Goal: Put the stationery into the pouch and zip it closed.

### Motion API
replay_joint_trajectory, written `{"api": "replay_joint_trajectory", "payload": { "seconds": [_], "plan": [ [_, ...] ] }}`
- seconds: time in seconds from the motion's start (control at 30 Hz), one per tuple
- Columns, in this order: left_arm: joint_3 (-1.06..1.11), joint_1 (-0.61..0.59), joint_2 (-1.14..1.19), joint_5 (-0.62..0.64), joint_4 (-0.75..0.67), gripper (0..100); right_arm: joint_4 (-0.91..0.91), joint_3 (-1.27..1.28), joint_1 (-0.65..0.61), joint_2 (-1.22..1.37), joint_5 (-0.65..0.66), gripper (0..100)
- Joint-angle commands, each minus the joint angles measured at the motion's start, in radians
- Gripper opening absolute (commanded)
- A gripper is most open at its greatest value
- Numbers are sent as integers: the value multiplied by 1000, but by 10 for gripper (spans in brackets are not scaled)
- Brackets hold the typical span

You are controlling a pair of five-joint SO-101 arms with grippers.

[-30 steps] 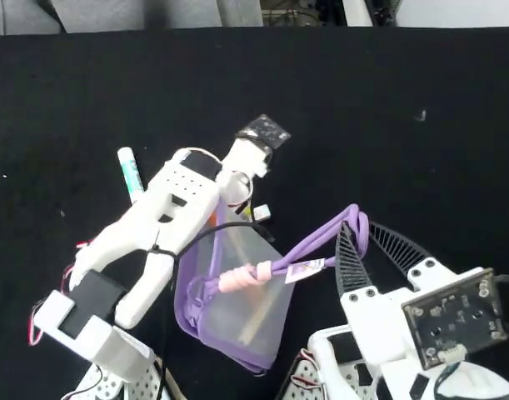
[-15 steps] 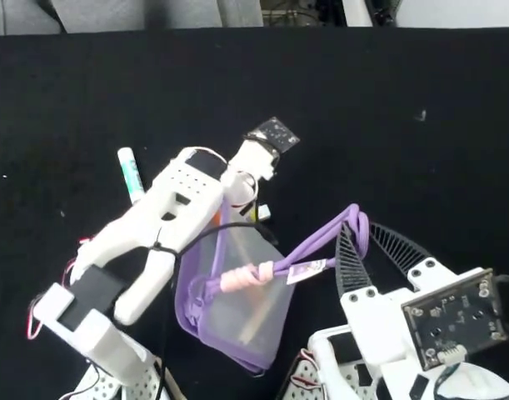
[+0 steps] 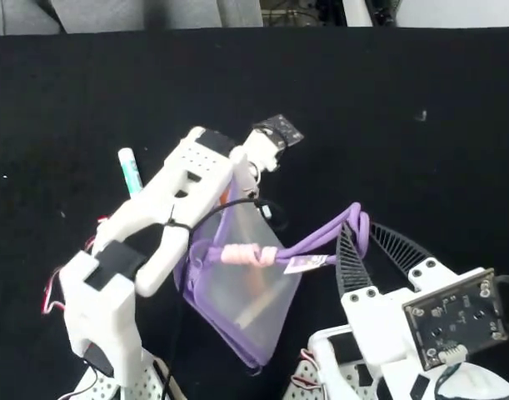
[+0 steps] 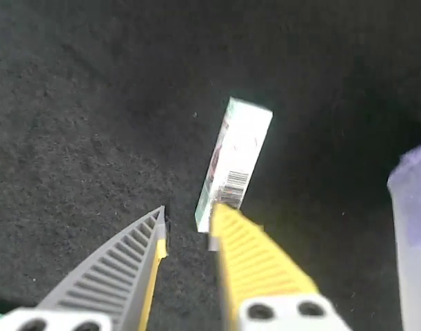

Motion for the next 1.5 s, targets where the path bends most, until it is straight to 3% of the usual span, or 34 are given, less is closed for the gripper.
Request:
{"api": "replay_joint_trajectory", "payload": {
  "seconds": [0.0, 0.27, 0.73, 0.83, 0.93, 1.47],
  "plan": [
    [-36, 12, 120, -37, 101, 66, 31, -42, 11, 31, -8, 11],
    [-142, -88, 69, 32, 132, 62, 29, -42, 11, 31, -8, 11],
    [-93, -124, -494, 166, 132, 70, 29, -42, 11, 30, -8, 11],
    [-93, -125, -559, 216, 129, 150, 29, -44, 11, 30, -8, 11],
    [-101, -127, -595, 262, 126, 221, 31, -64, 11, 30, -8, 11],
    [-101, -349, -624, 338, 60, 228, 34, -96, 15, 22, -8, 11]
  ]
}}
